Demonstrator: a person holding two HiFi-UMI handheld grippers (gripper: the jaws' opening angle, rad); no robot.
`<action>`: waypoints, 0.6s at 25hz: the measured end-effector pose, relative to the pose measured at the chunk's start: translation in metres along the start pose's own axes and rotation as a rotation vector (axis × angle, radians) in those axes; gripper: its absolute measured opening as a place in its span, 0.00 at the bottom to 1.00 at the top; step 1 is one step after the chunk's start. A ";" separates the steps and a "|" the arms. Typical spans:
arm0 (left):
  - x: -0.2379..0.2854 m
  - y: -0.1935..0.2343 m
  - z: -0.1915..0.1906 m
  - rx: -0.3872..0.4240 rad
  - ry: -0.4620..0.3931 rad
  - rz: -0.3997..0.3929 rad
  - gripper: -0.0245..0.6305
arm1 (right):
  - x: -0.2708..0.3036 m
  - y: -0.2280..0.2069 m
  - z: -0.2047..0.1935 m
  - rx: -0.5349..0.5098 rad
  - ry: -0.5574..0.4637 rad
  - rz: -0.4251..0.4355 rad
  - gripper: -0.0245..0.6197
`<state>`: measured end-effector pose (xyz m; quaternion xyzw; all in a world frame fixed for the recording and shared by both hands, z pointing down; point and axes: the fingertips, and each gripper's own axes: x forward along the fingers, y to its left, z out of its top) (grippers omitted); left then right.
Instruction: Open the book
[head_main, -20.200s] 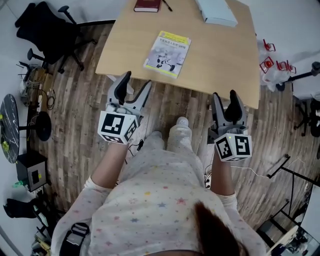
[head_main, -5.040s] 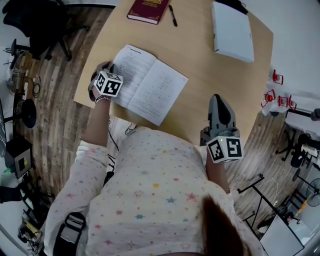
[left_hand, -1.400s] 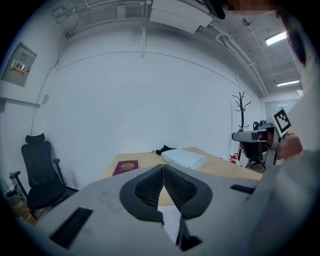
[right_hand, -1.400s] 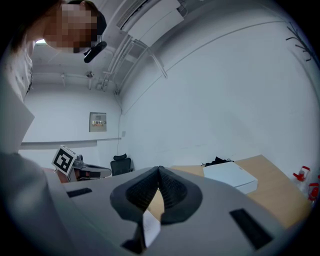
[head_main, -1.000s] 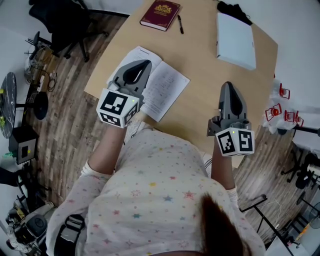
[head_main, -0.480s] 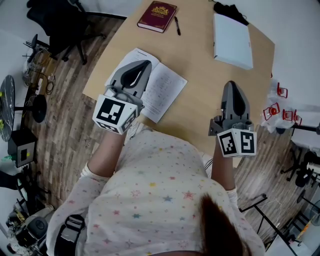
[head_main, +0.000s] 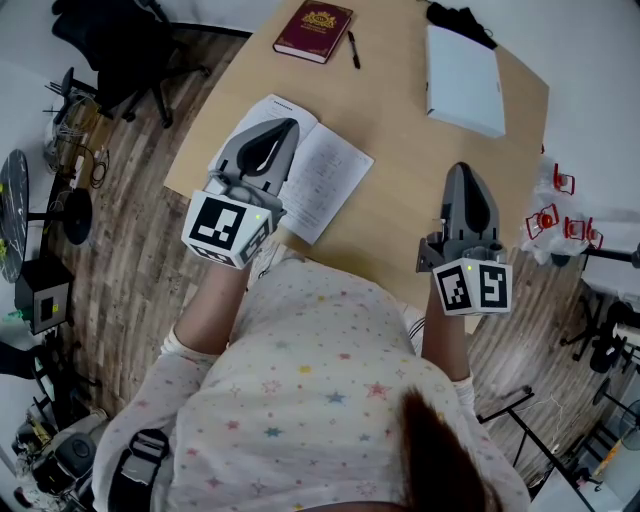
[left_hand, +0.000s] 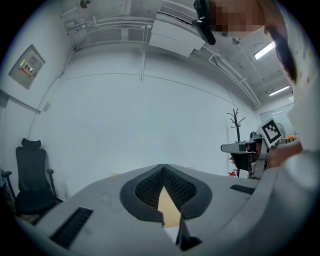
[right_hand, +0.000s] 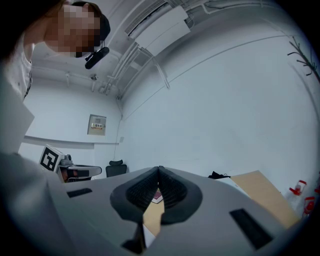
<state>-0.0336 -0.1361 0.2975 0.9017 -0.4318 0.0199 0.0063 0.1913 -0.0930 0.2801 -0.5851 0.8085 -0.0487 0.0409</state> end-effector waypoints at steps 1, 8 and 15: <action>-0.001 0.000 0.000 -0.001 0.000 0.001 0.06 | 0.000 0.000 0.000 0.000 0.001 0.000 0.04; -0.004 0.001 -0.002 -0.003 0.003 0.010 0.06 | -0.003 -0.001 -0.001 -0.004 -0.002 -0.012 0.04; -0.007 0.000 0.000 0.003 0.007 0.009 0.06 | -0.004 0.002 0.003 -0.014 -0.005 -0.014 0.04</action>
